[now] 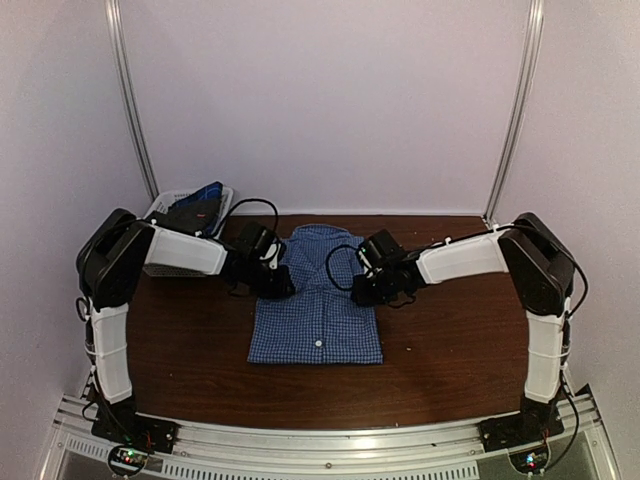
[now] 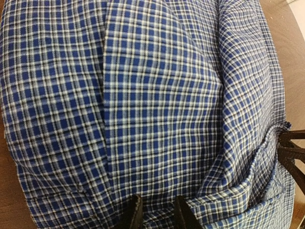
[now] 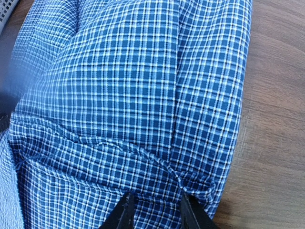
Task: Fold and stack the long sleeve shirts
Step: Fold the rectangle-folded shirt at the center of the board.
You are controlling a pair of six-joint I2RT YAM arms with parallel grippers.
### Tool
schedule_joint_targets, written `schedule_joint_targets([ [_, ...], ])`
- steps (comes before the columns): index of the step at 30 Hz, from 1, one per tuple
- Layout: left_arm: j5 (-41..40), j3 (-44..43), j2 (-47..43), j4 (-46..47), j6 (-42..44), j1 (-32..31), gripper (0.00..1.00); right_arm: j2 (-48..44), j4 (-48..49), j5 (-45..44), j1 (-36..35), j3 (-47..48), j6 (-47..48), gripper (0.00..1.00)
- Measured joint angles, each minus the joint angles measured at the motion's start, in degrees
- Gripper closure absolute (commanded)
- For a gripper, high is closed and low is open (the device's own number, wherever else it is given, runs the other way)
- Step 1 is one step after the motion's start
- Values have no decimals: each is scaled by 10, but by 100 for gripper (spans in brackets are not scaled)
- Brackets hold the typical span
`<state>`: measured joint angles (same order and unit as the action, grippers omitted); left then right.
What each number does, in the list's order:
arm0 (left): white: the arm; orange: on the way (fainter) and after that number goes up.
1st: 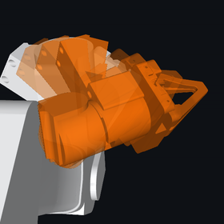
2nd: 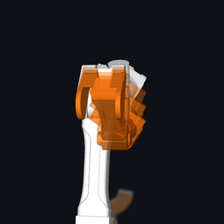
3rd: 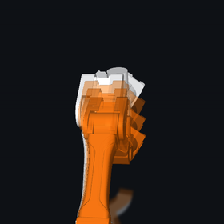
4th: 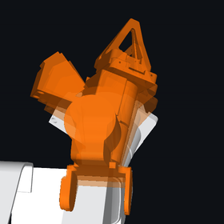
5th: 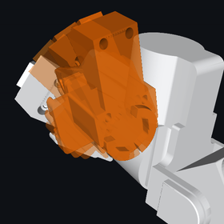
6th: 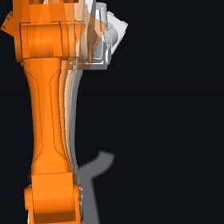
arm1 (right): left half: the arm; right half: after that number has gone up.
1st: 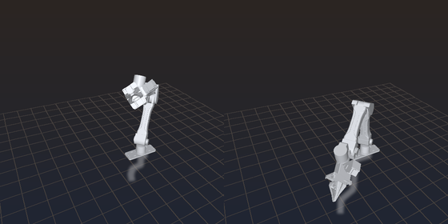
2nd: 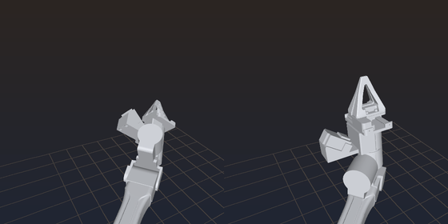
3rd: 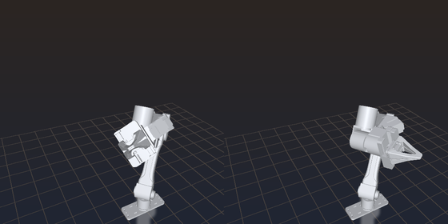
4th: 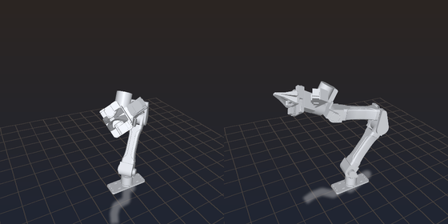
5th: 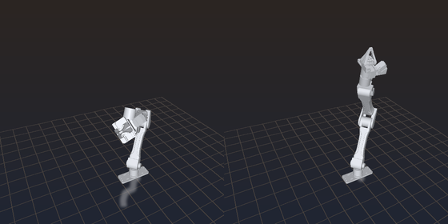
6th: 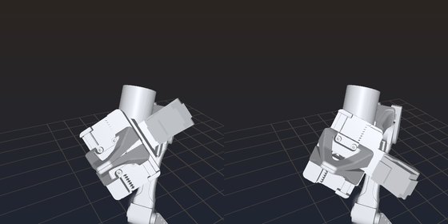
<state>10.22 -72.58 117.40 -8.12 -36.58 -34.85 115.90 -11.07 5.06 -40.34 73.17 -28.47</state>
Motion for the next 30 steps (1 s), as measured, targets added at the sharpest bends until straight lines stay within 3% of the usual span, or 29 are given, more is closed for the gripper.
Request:
schedule_joint_targets([
  [7,-14,-1,-31,-32,16,5,66,-35,-28,-11,0,0,2,62],
  [16,-12,2,-125,-29,16,-12,68,-116,-16,-14,-30,-31,-5,65],
  [24,16,-12,-42,-13,1,-68,72,-116,7,-4,-37,-132,-31,66],
  [30,20,-57,35,-9,-8,-68,73,-116,11,-7,-32,-151,-38,66],
])
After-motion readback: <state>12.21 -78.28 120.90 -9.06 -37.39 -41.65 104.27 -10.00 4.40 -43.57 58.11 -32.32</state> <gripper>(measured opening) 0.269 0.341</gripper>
